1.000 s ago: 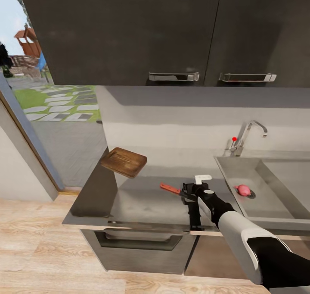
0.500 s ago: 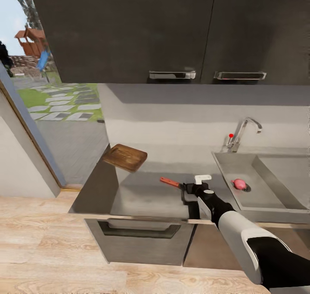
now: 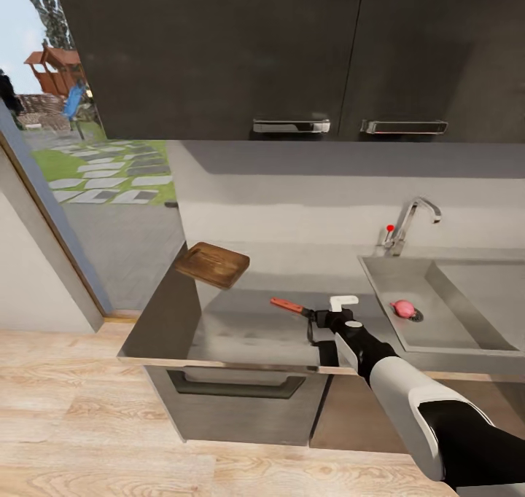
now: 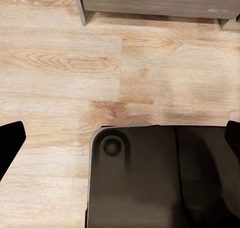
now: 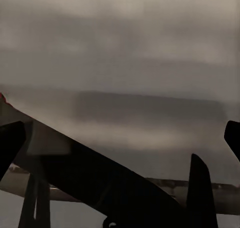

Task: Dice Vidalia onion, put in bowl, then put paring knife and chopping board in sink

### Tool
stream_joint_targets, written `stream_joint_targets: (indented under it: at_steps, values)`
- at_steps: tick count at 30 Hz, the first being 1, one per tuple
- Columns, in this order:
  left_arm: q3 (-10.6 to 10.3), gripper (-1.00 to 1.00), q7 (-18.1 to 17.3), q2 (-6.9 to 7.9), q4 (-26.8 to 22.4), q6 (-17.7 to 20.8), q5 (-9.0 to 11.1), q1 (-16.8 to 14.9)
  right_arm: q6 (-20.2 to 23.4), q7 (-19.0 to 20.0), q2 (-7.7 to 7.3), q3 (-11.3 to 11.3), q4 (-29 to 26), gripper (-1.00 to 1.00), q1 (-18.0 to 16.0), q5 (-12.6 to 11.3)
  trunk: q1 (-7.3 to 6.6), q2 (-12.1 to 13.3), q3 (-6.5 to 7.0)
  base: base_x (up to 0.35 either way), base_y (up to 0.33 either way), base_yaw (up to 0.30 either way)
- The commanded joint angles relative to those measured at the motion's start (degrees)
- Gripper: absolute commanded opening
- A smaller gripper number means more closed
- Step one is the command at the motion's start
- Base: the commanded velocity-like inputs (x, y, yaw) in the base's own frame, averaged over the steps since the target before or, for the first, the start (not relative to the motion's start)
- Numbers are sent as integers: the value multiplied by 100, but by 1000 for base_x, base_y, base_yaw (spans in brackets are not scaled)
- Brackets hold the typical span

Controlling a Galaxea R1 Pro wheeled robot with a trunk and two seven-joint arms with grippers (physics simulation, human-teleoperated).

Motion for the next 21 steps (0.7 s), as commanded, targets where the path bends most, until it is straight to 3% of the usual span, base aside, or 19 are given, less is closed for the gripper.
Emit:
stream_joint_targets:
  at_steps: [1, 12, 21]
  values:
    - [-2, 100, -2, 0, -8, -5, 10, 2, 21, -27, -2, 32, -4, 100, -4, -3, 4, -11, -11, 0, 0, 0]
    - [-2, 100, 1, 0, -13, 2, 10, 2, 21, -27, 0, 32, -4, 100, -4, -3, 4, -11, -11, 5, 0, 0]
    - [-2, 100, 2, 0, -11, -1, 10, 2, 21, -27, 0, 33, -4, 100, -4, -3, 4, -11, -11, 227, 0, 0]
